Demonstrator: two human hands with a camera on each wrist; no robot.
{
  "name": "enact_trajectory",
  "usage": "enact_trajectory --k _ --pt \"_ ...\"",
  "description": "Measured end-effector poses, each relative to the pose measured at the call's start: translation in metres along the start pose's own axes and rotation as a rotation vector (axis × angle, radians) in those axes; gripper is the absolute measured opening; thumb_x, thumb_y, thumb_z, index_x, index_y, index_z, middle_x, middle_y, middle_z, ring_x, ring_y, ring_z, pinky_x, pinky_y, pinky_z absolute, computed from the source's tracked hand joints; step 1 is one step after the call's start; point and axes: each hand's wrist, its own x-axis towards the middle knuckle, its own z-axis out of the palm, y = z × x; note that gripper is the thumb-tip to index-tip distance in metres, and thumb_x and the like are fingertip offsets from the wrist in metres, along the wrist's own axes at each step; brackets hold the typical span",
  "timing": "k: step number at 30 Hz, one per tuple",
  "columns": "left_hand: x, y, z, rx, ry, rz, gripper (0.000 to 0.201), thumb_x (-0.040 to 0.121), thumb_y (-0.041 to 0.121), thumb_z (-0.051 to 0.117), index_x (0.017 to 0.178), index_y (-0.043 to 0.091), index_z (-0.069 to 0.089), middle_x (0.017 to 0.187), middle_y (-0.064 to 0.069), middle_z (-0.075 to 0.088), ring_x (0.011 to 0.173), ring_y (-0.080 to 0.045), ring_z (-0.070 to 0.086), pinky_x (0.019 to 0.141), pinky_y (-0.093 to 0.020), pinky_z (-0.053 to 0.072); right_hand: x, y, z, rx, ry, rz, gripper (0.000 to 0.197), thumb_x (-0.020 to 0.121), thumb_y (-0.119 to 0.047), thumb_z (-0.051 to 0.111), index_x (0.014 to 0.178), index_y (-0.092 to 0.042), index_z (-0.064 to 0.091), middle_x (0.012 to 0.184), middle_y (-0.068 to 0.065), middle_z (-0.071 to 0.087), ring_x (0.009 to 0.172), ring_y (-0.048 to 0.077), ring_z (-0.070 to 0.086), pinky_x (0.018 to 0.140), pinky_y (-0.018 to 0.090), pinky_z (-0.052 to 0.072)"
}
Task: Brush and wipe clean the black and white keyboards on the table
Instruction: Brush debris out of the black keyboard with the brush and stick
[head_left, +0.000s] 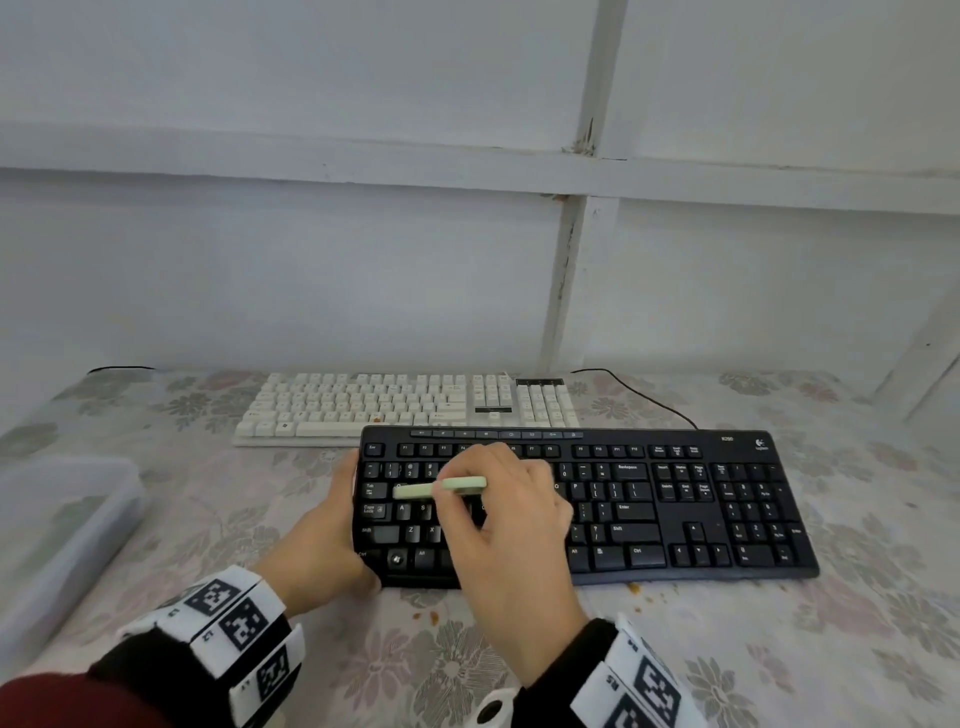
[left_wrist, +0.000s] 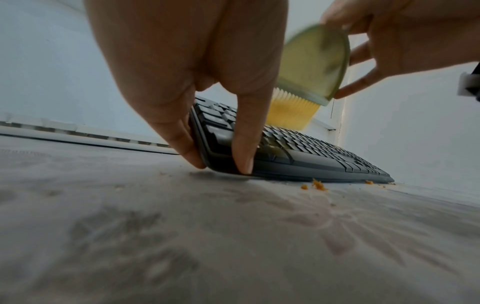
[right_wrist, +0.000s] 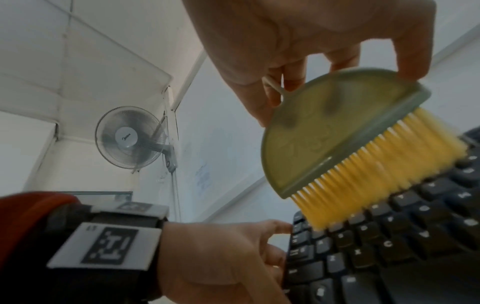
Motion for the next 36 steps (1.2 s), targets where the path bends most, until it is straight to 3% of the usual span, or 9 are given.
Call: enact_trajectory --k 5,11,15,19,24,28,32,34,36 --pt "0.0 0.0 0.001 -0.001 0.007 -0.003 0.119 0.061 -0.006 0.07 0.141 0.04 -0.005 0.092 0.006 0.062 0.079 -0.007 0.061 0.059 -0.015 0.044 0.001 -0.002 0.0 0.05 -0.071 0.015 0.008 0.094 -0.039 0.049 0.095 -0.035 0.056 0.102 -0.02 0.054 0.099 0.004 0.039 0.097 0.036 0.032" --pt "0.001 -0.004 0.001 -0.02 0.012 0.024 0.119 0.06 -0.007 0.071 0.125 0.055 -0.007 0.095 0.005 0.064 0.082 -0.01 0.063 0.061 -0.017 0.046 0.005 0.016 -0.028 0.049 0.037 0.056 0.011 0.093 -0.033 0.052 0.082 -0.036 0.053 0.09 -0.022 0.056 0.095 0.003 0.04 0.096 0.041 0.039" --pt "0.002 -0.005 0.001 -0.034 0.015 0.032 0.12 0.059 -0.007 0.07 0.125 0.057 -0.006 0.096 0.006 0.064 0.083 -0.01 0.064 0.064 -0.02 0.048 0.002 0.02 -0.031 0.131 0.0 0.068 0.012 0.091 -0.031 0.054 0.08 -0.035 0.055 0.095 -0.023 0.055 0.095 0.004 0.044 0.094 0.042 0.041" --pt "0.002 -0.006 0.001 -0.039 0.016 0.028 0.121 0.058 -0.006 0.071 0.126 0.058 -0.005 0.097 0.006 0.064 0.083 -0.012 0.065 0.066 -0.023 0.05 0.005 0.036 -0.041 0.085 0.043 0.101 0.012 0.091 -0.028 0.055 0.081 -0.035 0.057 0.085 -0.02 0.057 0.097 0.008 0.045 0.091 0.043 0.042" --pt "0.003 -0.007 0.001 -0.041 0.028 0.041 0.121 0.058 -0.006 0.071 0.123 0.061 -0.006 0.099 0.008 0.063 0.085 -0.012 0.064 0.07 -0.025 0.051 0.001 0.032 -0.047 0.107 0.026 0.014 0.014 0.091 -0.025 0.057 0.081 -0.035 0.058 0.087 -0.019 0.058 0.094 0.003 0.044 0.077 0.018 0.038" --pt "0.003 -0.008 0.001 -0.047 0.032 0.049 0.12 0.058 -0.007 0.071 0.119 0.063 -0.004 0.099 0.005 0.063 0.085 -0.014 0.065 0.074 -0.029 0.053 -0.002 0.032 -0.036 0.075 -0.018 -0.017 0.008 0.092 -0.028 0.056 0.085 -0.032 0.06 0.09 -0.017 0.058 0.094 0.002 0.043 0.077 0.02 0.038" --pt "0.003 -0.008 0.001 -0.027 0.029 0.05 0.119 0.058 -0.007 0.071 0.122 0.06 -0.005 0.097 0.006 0.062 0.084 -0.014 0.064 0.071 -0.028 0.052 0.001 0.048 -0.049 -0.024 0.102 0.005 0.012 0.089 -0.022 0.058 0.082 -0.03 0.06 0.084 -0.018 0.058 0.093 0.005 0.043 0.083 0.036 0.043" --pt "0.003 -0.007 0.001 -0.02 0.03 0.059 0.12 0.059 -0.007 0.071 0.123 0.06 -0.005 0.098 0.008 0.061 0.085 -0.013 0.063 0.071 -0.026 0.051 0.0 0.051 -0.057 -0.032 0.14 -0.017 0.015 0.088 -0.02 0.059 0.078 -0.032 0.058 0.082 -0.018 0.058 0.092 0.003 0.043 0.082 0.031 0.042" --pt "0.003 -0.007 0.001 -0.019 0.028 0.059 0.119 0.059 -0.007 0.071 0.123 0.059 -0.005 0.099 0.011 0.06 0.087 -0.012 0.063 0.07 -0.024 0.049 -0.002 0.05 -0.063 0.031 0.111 -0.002 0.016 0.088 -0.022 0.059 0.077 -0.033 0.058 0.087 -0.018 0.058 0.092 0.002 0.044 0.076 0.018 0.038"
